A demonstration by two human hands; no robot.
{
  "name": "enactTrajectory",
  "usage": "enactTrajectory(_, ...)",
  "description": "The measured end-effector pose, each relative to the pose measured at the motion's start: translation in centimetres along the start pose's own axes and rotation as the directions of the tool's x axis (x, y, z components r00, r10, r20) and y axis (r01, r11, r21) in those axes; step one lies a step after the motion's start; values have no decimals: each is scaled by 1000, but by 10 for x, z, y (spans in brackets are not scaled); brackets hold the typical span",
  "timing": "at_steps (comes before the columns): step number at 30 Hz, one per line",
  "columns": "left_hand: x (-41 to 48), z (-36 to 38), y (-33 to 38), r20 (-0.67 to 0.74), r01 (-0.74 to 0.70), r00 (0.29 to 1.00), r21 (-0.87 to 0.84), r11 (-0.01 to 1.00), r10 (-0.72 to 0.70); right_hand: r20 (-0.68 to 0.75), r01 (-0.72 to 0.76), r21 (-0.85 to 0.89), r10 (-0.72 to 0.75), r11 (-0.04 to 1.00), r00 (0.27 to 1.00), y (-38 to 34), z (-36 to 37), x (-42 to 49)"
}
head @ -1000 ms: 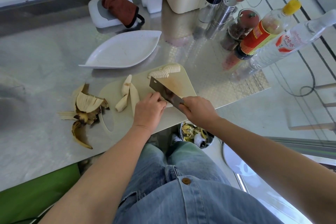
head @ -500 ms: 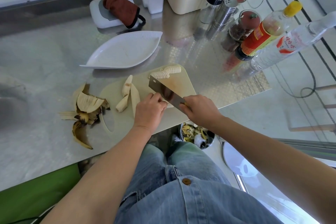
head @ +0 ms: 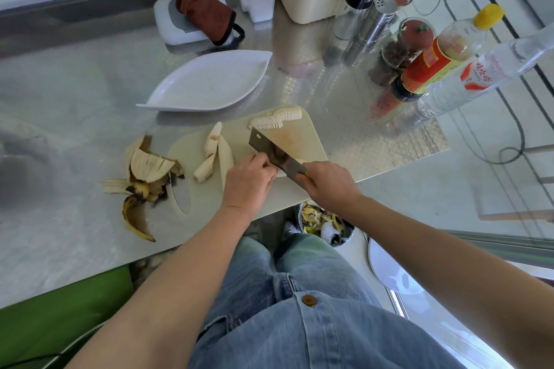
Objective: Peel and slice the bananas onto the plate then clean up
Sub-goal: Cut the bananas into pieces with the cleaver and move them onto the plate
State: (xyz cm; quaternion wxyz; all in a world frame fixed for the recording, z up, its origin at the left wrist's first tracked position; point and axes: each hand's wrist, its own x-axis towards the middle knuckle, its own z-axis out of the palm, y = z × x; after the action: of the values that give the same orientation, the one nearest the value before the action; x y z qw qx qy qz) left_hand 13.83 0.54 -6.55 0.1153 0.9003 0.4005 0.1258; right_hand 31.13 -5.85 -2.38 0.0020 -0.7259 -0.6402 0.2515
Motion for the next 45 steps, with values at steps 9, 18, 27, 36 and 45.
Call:
enactTrajectory(9, -4, -2, -4, -13, 24, 1000, 3, 1000, -24, -17, 66, -8, -66, 998, 998, -1, -10, -1)
enactTrajectory(18, -5, -2, -5, -6, 24, 1000, -3, 1000, -24, -5, 65, -44, -65, 997, 998, -5, -9, -1)
enactTrajectory(27, -5, -1, -5, -2, 48, 999, -44, 998, -48, 12, -8, 9, 8, 1000, 1000, -5, 0, 0)
enactTrajectory(36, -6, -4, -4, 12, 56, 998, -22, 998, -55, -2, 45, 5, -45, 999, 999, -8, -14, -2)
enactTrajectory(45, -5, -6, -3, 9, 53, 999, -1, 999, -53, 26, 63, -24, -63, 998, 998, -8, -15, 1)
